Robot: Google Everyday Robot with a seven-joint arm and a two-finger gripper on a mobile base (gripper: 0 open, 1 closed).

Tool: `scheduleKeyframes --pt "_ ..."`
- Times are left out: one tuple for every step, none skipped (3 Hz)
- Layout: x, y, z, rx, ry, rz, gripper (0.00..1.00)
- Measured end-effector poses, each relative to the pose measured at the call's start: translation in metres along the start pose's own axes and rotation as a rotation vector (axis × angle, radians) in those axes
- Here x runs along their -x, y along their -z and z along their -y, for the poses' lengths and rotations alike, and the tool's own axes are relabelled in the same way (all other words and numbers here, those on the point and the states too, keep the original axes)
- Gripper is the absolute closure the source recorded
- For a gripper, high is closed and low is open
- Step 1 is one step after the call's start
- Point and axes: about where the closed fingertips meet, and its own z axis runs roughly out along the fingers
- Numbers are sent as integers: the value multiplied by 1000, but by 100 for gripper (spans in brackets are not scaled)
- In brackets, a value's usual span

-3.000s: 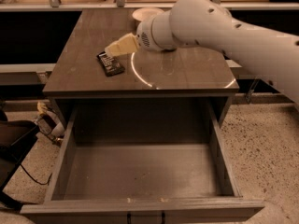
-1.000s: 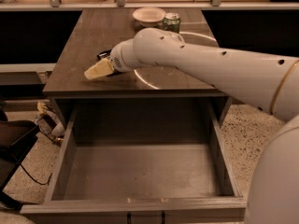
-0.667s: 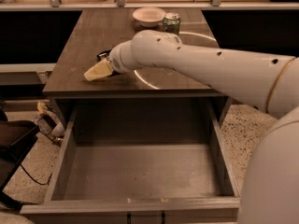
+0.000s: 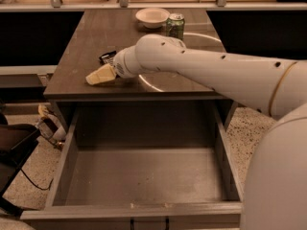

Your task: Place rxbar chocolate into top drawer

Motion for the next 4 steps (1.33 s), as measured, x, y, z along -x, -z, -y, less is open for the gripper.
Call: scheduleKeyframes --pt "5 3 0 0 0 0 42" --pt "11 7 0 0 0 0 65" --pt "15 9 0 0 0 0 87" --pt "17 11 0 1 0 0 100"
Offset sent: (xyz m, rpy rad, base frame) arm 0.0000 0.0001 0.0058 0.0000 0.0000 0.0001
